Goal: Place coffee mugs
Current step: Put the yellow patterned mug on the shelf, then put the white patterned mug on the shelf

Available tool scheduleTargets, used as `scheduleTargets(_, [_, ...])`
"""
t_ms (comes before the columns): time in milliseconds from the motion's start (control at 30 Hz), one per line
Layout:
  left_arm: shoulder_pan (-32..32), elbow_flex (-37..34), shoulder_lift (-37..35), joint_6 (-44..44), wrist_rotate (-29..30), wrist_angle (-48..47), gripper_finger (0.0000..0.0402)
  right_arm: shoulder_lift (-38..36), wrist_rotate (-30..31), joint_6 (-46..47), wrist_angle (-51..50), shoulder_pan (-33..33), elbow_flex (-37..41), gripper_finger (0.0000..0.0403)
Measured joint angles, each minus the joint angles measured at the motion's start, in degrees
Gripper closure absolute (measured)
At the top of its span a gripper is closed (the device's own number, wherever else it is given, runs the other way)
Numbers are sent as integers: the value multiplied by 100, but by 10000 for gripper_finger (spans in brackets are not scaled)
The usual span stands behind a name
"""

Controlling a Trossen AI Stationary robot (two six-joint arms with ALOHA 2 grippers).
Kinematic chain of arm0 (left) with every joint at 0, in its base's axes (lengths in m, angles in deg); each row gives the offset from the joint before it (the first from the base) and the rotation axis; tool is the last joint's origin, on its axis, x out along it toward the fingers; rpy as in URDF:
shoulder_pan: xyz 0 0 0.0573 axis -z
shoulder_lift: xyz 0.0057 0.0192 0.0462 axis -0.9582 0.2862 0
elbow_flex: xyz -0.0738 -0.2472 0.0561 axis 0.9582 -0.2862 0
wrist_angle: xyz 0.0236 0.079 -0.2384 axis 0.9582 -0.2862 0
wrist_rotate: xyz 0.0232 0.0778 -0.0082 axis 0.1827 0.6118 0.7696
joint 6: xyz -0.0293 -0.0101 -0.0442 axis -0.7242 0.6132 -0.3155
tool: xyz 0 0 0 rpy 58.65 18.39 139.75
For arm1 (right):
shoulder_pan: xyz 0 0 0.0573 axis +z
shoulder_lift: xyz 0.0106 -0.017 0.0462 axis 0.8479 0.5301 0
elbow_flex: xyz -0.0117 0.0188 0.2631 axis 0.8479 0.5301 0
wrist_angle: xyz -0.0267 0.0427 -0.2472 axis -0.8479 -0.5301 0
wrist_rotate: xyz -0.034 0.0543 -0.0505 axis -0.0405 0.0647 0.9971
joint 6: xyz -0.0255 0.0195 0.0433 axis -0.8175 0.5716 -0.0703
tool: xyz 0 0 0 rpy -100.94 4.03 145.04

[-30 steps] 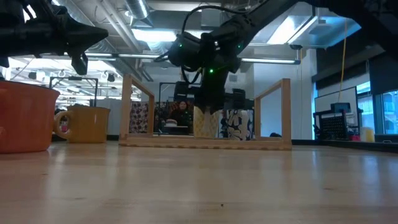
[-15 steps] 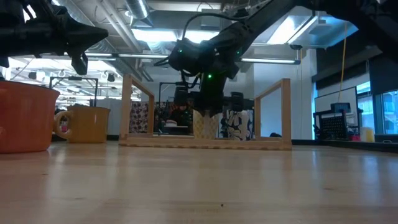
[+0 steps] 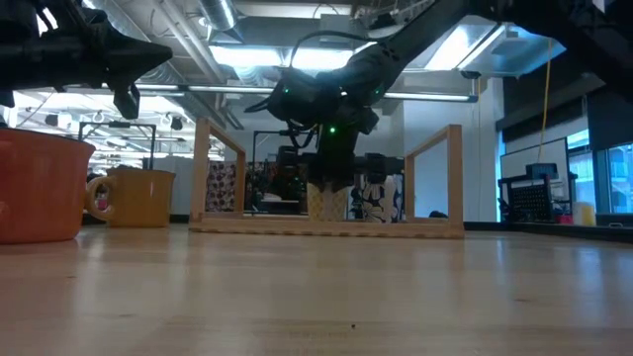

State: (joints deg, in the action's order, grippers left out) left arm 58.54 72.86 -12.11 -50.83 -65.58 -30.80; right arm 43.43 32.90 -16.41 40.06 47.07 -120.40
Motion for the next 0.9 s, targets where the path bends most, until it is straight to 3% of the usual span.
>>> scheduleTargets(400, [0, -1, -1, -1, 0, 1, 398, -41, -63, 5, -99, 37, 11, 234])
scheduleTargets(567, [1, 1, 0, 1, 0, 0, 398, -413, -290, 6, -478, 135, 9, 197])
scheduleTargets(767, [2, 1, 0, 3, 0, -1, 398, -1226, -1024, -543, -887, 436, 15, 188])
scheduleTargets(900, [1, 0, 1, 3, -1, -1, 398, -1922, -2039, -1352, -890, 835, 9, 195])
